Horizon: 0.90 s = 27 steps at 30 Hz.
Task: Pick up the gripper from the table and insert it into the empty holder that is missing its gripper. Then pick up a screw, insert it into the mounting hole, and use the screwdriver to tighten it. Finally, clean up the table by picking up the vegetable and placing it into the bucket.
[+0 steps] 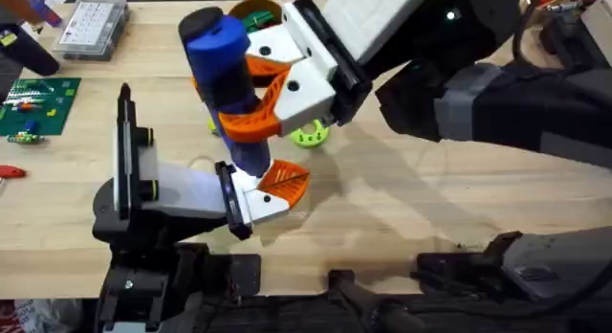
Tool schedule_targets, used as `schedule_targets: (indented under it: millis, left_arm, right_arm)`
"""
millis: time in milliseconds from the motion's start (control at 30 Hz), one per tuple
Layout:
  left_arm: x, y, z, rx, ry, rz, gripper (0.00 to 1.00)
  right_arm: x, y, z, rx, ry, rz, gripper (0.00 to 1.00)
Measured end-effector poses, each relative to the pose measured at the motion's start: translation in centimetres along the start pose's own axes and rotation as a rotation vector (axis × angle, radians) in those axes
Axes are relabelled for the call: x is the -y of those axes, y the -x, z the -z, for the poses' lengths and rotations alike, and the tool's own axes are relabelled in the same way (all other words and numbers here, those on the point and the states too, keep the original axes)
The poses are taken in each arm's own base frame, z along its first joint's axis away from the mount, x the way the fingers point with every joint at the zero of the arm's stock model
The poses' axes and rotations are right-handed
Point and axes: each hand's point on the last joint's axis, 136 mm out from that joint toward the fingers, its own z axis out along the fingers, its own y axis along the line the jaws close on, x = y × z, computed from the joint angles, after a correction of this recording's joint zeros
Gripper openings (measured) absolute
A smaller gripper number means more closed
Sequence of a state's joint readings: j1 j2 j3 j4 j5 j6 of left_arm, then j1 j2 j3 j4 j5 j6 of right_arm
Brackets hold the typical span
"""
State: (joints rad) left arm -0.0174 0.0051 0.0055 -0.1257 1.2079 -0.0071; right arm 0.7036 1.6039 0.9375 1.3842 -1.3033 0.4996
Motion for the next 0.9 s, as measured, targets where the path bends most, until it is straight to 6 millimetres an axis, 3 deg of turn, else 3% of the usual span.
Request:
schedule_targets:
  millis: [900]
  left_arm:
    - [0.0, 0.0, 0.0, 0.0, 0.0, 0.0, 0.004]
  right_arm:
    - [0.09, -0.16, 0.0, -0.003, -0.002, -0.002, 0.015]
